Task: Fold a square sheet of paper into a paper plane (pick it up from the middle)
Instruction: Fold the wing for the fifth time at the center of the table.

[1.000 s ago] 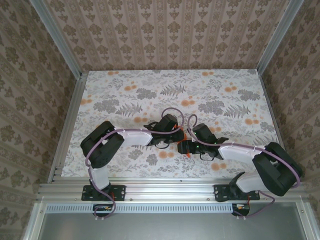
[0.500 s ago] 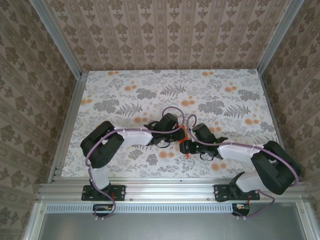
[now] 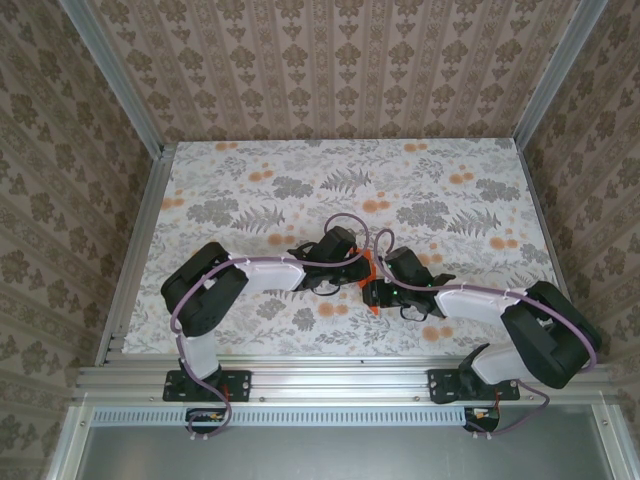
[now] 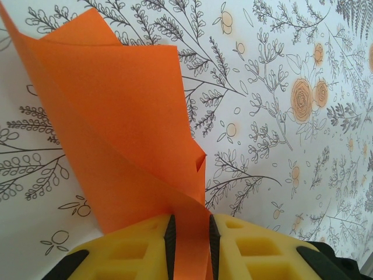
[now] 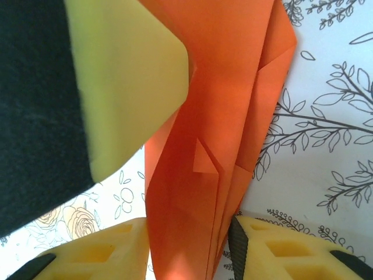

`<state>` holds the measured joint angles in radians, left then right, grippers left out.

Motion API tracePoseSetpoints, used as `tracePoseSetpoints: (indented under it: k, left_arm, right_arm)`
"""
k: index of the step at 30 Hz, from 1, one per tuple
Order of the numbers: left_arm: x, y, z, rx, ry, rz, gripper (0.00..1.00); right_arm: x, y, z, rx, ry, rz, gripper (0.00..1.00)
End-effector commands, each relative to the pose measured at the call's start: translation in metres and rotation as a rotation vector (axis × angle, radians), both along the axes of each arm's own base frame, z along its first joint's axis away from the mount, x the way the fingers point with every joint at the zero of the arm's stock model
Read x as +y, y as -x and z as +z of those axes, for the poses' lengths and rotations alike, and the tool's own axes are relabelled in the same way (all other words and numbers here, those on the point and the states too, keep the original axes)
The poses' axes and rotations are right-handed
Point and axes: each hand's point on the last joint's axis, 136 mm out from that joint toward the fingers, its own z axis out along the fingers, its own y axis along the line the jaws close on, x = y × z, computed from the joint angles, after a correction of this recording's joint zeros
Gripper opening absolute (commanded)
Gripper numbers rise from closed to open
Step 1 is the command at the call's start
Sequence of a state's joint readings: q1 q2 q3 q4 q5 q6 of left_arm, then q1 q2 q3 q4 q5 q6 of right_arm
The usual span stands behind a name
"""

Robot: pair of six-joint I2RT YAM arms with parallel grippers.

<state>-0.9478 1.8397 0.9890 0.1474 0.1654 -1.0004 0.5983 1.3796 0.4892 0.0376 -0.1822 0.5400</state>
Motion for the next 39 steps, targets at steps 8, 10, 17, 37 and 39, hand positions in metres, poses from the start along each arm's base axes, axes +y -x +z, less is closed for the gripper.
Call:
tracePoseSetpoints:
  k: [8, 10, 17, 37, 39]
  left_arm:
    - [-0.003, -0.005, 0.028, -0.046, 0.052, -0.006, 0.27]
    - [0.000, -0.005, 0.032, -0.056, 0.055, 0.000, 0.29]
    - [0.017, -0.001, 0.043, -0.094, 0.052, 0.030, 0.37]
    - [0.034, 0.009, 0.027, -0.079, 0.019, 0.070, 0.43]
    - [0.030, 0.009, 0.026, -0.076, 0.022, 0.062, 0.42]
  right_arm:
    - [-0.004, -0.001, -0.003, 0.020, -0.020, -0.027, 0.29]
    - [-0.004, -0.001, -0.003, 0.024, -0.035, -0.031, 0.27]
    - [0.004, -0.002, 0.006, 0.050, -0.192, -0.027, 0.18]
    - [0.045, 0.018, 0.022, 0.174, -0.526, 0.132, 0.17]
    - [0.047, 0.023, 0.020, 0.193, -0.534, 0.157, 0.17]
